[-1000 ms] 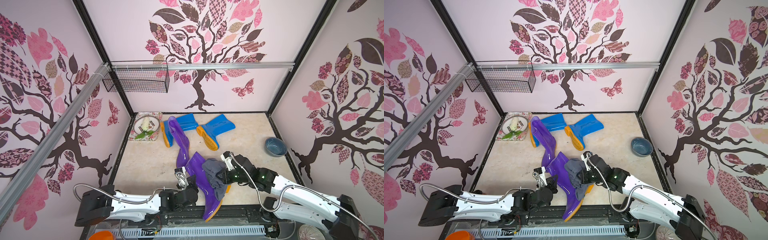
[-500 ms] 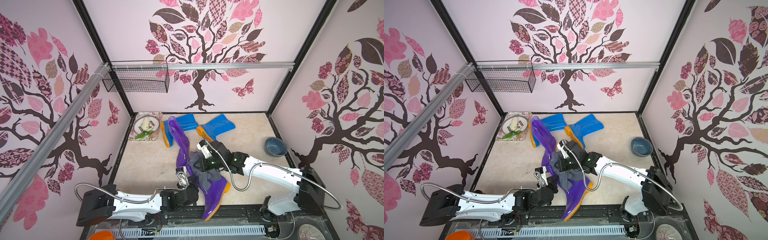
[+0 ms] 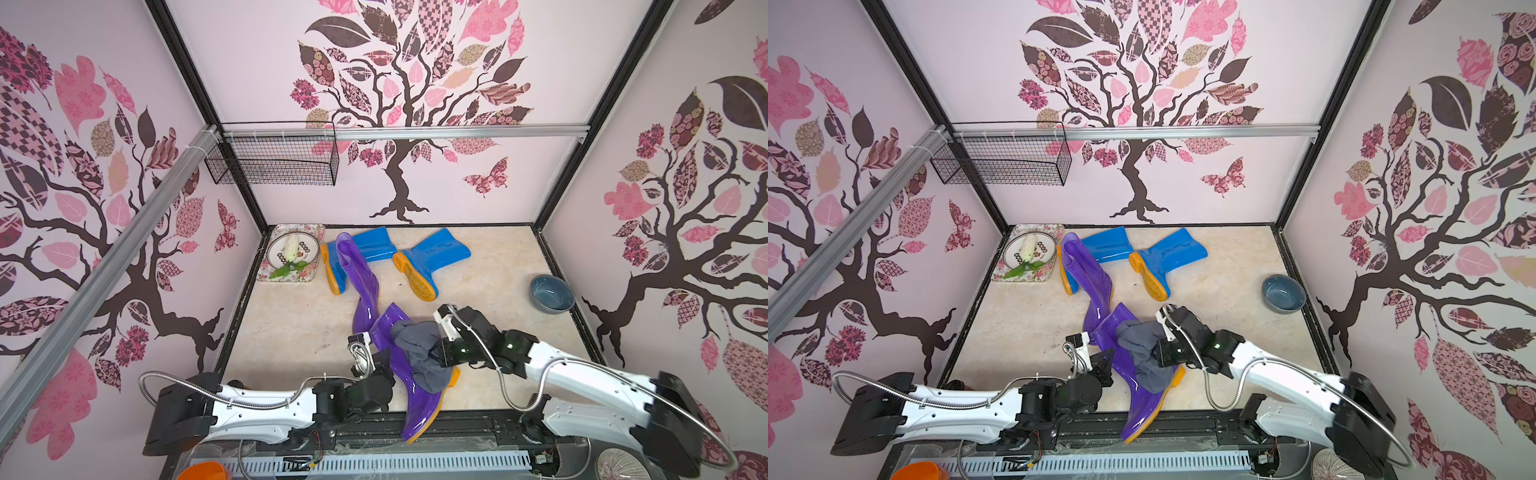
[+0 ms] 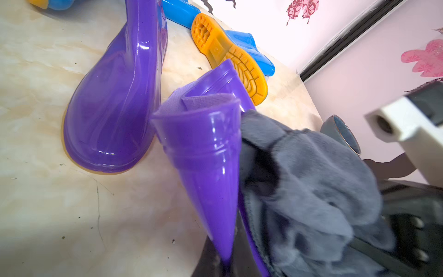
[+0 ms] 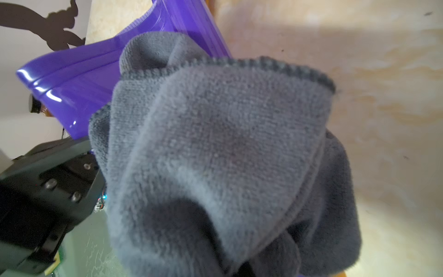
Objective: Wipe the rubber boots with a cloth
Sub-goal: Wipe the dirt off the rubber boot.
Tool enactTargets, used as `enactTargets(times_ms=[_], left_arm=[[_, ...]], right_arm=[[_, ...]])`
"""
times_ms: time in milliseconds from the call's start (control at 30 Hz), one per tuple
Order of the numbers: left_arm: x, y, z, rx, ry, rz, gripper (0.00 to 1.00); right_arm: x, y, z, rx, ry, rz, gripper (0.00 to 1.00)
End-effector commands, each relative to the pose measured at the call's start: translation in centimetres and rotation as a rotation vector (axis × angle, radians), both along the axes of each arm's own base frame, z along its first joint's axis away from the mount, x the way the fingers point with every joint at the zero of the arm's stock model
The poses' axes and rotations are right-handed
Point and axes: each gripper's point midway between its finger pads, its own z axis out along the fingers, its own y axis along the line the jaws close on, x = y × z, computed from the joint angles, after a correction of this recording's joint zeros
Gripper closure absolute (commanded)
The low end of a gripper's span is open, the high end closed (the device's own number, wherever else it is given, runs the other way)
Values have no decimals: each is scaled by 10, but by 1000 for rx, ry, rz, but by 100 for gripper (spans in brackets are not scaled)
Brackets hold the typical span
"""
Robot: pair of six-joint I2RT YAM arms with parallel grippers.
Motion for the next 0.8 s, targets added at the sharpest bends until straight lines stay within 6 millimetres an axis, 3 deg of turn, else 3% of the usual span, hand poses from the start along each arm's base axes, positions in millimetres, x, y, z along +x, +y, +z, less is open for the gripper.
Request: enactTargets(times_ms=[0, 133, 333, 400, 533, 633, 767], left_arm=[[5, -2, 9, -32, -31, 32, 100], [6, -8, 11, -25, -37, 26, 100], [6, -11, 15, -20, -43, 19, 100], [6, -10, 16, -13, -43, 18, 100], [2, -6, 14, -8, -31, 6, 100], [2, -2, 13, -13, -31, 8, 100], [1, 2, 11, -5, -28, 12, 100]], right_arm=[[-20, -36, -16, -94, 63, -64, 100], [-20, -7, -12, 32, 94, -21, 100], [8, 83, 40, 165, 17, 136, 100], [24, 97, 53, 161, -19, 131, 100], [79, 78, 63, 169, -76, -16, 100], [108, 63, 46, 63, -107, -62, 100], [106, 61, 3, -45, -21, -26, 100]])
